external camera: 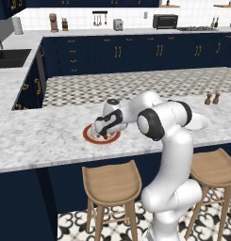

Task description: Pick the chicken drumstick and lemon from their plates and place them in the bowl. Then put the bowl in the fridge.

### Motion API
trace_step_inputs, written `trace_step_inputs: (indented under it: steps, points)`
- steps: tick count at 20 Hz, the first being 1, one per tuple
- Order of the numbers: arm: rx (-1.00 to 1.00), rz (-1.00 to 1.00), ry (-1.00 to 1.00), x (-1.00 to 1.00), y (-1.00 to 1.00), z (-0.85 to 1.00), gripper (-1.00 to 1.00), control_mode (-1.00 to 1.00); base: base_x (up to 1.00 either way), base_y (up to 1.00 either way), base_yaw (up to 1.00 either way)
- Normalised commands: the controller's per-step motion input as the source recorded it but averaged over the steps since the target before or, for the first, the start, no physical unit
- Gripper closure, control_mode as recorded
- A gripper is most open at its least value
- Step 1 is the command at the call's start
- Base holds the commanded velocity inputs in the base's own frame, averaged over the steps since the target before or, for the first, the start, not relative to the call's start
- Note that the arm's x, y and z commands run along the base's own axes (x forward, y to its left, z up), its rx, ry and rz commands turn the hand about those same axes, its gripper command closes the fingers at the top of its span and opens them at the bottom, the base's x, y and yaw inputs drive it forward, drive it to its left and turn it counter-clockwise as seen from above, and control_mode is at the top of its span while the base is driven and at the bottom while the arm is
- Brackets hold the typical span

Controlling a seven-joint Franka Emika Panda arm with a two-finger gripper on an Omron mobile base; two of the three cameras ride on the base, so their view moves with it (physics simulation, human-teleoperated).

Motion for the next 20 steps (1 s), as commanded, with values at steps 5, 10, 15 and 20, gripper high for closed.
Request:
trace_step_inputs:
  steps: [5, 10, 15, 20]
  points:
    - [0.0, 0.0, 0.08, 0.24, 0.08, -0.29, -1.0, -1.0, 0.0, 0.0, 0.0]
    - [0.0, 0.0, 0.06, 0.16, 0.05, -0.29, 1.0, -1.0, 0.0, 0.0, 0.0]
    - [0.0, 0.0, 0.01, 0.11, 0.0, -0.15, 1.0, -1.0, 0.0, 0.0, 0.0]
    - [0.0, -0.01, 0.01, -0.01, -0.02, 0.18, 1.0, -1.0, 0.0, 0.0, 0.0]
